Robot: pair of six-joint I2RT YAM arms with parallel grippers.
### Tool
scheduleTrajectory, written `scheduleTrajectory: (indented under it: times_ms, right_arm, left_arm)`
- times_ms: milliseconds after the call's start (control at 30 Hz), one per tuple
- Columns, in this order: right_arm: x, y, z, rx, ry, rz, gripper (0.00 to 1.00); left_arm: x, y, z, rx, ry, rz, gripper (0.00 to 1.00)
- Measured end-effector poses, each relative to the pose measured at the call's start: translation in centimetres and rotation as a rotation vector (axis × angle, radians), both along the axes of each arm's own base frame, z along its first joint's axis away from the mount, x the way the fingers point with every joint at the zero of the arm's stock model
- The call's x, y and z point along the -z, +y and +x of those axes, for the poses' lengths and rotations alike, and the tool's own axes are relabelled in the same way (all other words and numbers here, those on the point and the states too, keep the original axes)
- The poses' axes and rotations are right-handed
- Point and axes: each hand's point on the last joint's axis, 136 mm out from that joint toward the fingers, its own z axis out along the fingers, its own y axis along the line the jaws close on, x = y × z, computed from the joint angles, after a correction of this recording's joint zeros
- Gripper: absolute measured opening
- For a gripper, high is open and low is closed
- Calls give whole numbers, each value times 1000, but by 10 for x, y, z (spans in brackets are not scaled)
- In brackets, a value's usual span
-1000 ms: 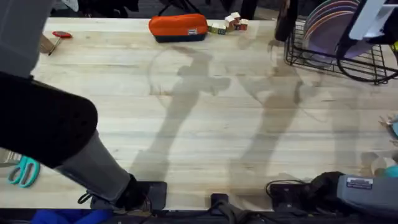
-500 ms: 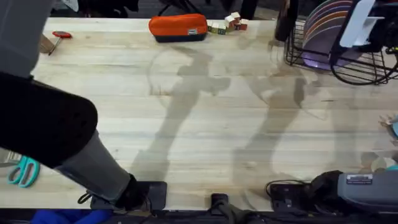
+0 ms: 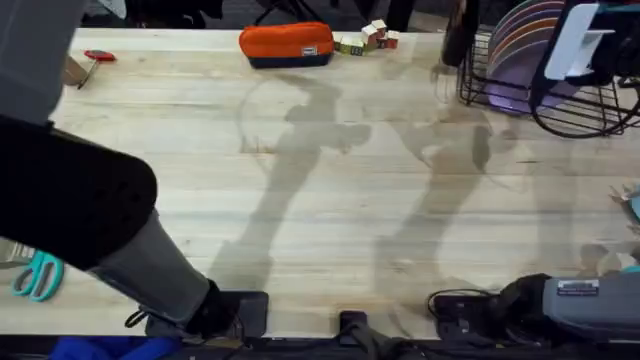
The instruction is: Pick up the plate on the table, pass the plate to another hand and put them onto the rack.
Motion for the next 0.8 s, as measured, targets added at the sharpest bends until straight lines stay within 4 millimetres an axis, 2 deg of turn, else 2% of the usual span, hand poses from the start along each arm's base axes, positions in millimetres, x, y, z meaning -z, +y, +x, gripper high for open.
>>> scheduleTrajectory:
  times_ms: [267, 600, 800]
  right_arm:
    - [0, 0, 0, 0, 0, 0, 246]
    - [-1, 0, 0, 0, -2, -1, 257]
    - [-12, 1, -2, 0, -26, -13, 258]
  left_arm:
    - [0, 0, 0, 0, 0, 0, 994]
    - [0, 0, 0, 0, 2, 1, 994]
    - [1, 0, -1, 0, 7, 2, 993]
